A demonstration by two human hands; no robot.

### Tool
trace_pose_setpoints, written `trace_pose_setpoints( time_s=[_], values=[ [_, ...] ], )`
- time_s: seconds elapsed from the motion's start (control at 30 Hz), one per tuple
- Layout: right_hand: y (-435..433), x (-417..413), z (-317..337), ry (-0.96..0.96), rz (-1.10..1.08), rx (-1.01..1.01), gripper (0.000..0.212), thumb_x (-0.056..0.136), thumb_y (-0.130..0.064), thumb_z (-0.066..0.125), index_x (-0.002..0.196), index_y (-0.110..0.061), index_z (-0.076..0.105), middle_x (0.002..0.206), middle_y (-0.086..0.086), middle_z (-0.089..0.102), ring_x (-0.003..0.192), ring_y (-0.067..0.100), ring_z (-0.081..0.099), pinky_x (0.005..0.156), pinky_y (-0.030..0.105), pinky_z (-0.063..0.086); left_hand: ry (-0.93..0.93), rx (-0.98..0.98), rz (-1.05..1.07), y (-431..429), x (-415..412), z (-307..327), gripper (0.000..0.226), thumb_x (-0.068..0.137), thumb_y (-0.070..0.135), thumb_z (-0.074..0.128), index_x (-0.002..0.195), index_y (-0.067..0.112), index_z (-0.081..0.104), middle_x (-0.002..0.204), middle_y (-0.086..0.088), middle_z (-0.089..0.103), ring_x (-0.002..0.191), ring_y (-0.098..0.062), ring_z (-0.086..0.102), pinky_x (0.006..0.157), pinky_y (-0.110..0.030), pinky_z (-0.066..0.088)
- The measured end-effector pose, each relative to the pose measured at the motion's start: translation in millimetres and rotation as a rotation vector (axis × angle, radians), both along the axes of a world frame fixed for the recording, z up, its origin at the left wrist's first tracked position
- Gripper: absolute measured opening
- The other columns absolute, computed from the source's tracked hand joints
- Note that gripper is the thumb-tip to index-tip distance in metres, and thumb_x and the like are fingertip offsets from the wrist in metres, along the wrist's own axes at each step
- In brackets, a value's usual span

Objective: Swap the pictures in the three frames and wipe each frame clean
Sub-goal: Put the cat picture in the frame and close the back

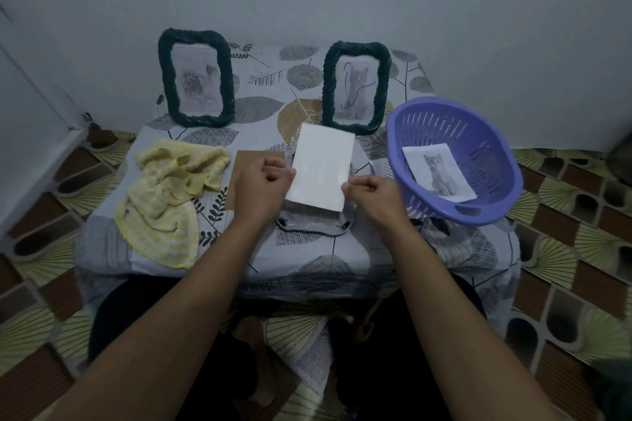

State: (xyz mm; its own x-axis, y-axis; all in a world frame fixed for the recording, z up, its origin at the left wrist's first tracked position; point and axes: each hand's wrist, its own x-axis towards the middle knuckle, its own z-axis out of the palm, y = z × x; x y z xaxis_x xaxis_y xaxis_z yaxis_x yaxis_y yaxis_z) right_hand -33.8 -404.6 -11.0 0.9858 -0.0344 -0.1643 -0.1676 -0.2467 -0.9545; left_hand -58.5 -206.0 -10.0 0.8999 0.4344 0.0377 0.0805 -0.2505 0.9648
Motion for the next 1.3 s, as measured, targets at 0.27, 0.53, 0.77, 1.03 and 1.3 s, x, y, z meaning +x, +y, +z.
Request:
trace_pose_setpoints(
  time_s=[0.27,0.53,0.77,1.03,1.3],
  values=[
    [-1.9,-1.0,-6.3,-0.049,0.037,-0.261,0.011,0.082,-0.02,0.082,0.09,-0.017,0.075,0.074,-0.009,0.07,0.071,0.005,0.065,0.076,0.022,0.054,0.02,0.296,0.006,-2.3,-6.6,-11.1,0.018,0.081,0.019,0.08,0.09,0.012,0.066,0.072,0.001,0.066,0.064,-0.005,0.057,0.053,-0.003,0.037],
    [-0.1,-0.2,-11.9,-0.107,0.041,-0.4,0.013,0.079,-0.024,0.083,0.091,-0.022,0.078,0.071,-0.016,0.066,0.07,-0.001,0.062,0.076,0.021,0.053,0.012,0.305,-0.029,-0.6,-8.9,-16.3,0.02,0.079,0.015,0.082,0.092,0.009,0.068,0.073,0.004,0.065,0.067,-0.009,0.062,0.063,-0.024,0.051],
    [-2.1,-1.6,-16.8,-0.114,0.046,-0.381,0.015,0.078,-0.023,0.084,0.084,-0.027,0.072,0.068,-0.011,0.068,0.07,0.004,0.066,0.078,0.027,0.059,0.012,0.286,-0.052,1.1,-8.9,-21.5,0.026,0.077,0.019,0.085,0.092,0.012,0.065,0.077,-0.002,0.069,0.072,-0.019,0.067,0.068,-0.038,0.058],
    [-2.0,0.0,-20.3,-0.131,0.047,-0.406,0.022,0.078,-0.029,0.084,0.095,-0.021,0.072,0.079,-0.011,0.066,0.077,0.007,0.064,0.076,0.03,0.055,0.008,0.333,-0.074,1.3,-2.5,-26.7,0.037,0.071,0.023,0.089,0.094,0.015,0.06,0.089,0.0,0.061,0.082,-0.016,0.057,0.064,-0.022,0.044],
    [-3.8,-3.3,-18.6,-0.095,0.082,-0.41,0.025,0.074,-0.031,0.087,0.092,-0.028,0.069,0.086,-0.009,0.065,0.083,0.011,0.064,0.08,0.037,0.057,0.008,0.367,-0.097,3.8,0.1,-28.1,0.036,0.072,0.022,0.088,0.093,0.012,0.062,0.087,0.0,0.061,0.079,-0.016,0.056,0.064,-0.026,0.045]
  ],
)
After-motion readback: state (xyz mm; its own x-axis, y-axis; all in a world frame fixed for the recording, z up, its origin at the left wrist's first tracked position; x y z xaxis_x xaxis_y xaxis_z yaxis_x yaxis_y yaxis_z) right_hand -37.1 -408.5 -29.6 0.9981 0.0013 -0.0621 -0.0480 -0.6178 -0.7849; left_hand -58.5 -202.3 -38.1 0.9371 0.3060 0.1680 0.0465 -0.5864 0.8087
